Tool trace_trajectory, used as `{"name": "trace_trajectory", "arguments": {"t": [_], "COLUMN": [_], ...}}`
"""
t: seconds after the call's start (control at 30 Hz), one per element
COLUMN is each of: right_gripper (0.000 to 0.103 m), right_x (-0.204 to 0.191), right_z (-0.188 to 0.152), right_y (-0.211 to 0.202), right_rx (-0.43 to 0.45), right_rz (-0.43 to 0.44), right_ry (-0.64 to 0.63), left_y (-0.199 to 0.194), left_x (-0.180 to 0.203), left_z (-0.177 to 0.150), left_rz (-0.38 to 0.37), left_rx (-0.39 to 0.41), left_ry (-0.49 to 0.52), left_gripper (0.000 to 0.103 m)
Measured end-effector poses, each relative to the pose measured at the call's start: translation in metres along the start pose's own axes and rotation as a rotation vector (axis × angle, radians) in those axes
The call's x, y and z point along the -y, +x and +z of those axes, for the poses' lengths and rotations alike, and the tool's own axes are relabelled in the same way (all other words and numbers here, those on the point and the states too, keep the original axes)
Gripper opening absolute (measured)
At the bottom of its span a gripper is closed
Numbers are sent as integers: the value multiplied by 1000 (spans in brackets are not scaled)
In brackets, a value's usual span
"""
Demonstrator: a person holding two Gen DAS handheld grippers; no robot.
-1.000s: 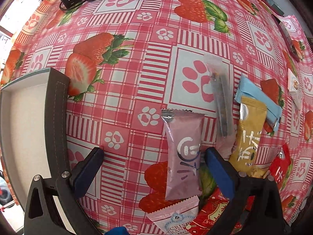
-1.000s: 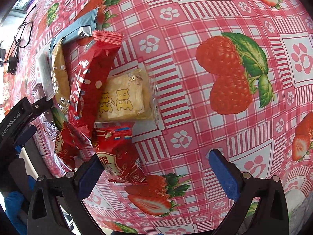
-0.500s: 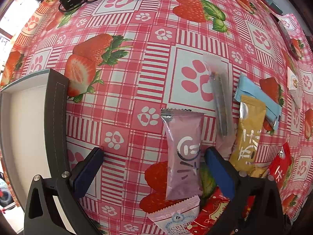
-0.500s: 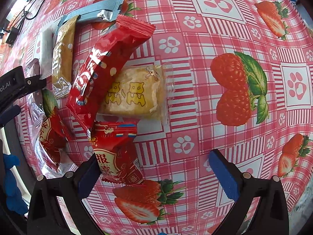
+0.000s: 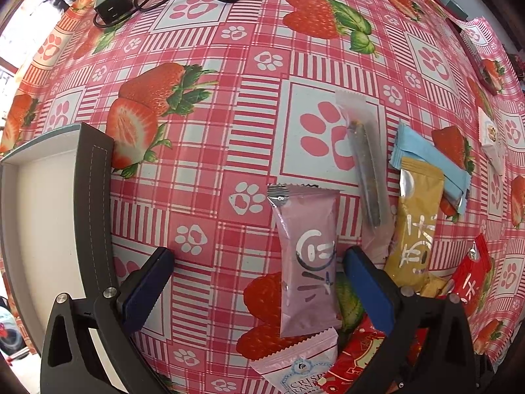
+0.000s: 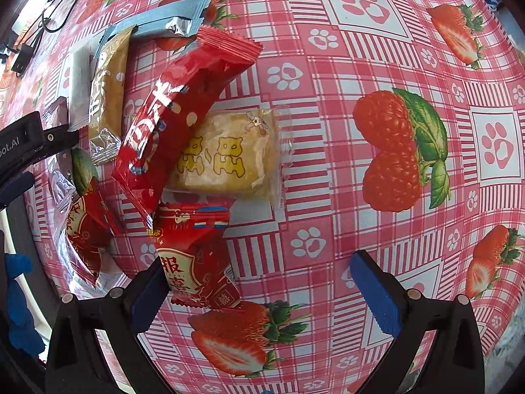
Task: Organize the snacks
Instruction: 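Move left tool over the pink bar while right tool approaches the red candy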
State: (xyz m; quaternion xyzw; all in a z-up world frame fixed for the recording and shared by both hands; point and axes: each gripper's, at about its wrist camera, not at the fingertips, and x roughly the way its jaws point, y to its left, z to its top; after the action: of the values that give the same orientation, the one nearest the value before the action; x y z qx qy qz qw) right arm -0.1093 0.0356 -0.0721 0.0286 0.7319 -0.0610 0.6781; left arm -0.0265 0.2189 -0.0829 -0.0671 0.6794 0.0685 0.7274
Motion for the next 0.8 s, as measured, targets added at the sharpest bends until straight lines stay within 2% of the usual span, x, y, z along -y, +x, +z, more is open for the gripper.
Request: {"name": "trace_trajectory", "arguments": {"t": [0.6, 0.8], "right_gripper": [103, 103], "right_x": [-2, -2], "right_z": [-6, -6], "right_y": [-3, -3], "right_rx": [19, 21], "right_rz": [-2, -2], "right_ry": [-7, -4], "left_y": [-2, 0], "left_x": [0, 1], "left_z": [-5, -1], "left_rz": [-4, 0], "left_rx": [31, 3], "left_ry": [12, 11], "left_gripper": [103, 103]}}
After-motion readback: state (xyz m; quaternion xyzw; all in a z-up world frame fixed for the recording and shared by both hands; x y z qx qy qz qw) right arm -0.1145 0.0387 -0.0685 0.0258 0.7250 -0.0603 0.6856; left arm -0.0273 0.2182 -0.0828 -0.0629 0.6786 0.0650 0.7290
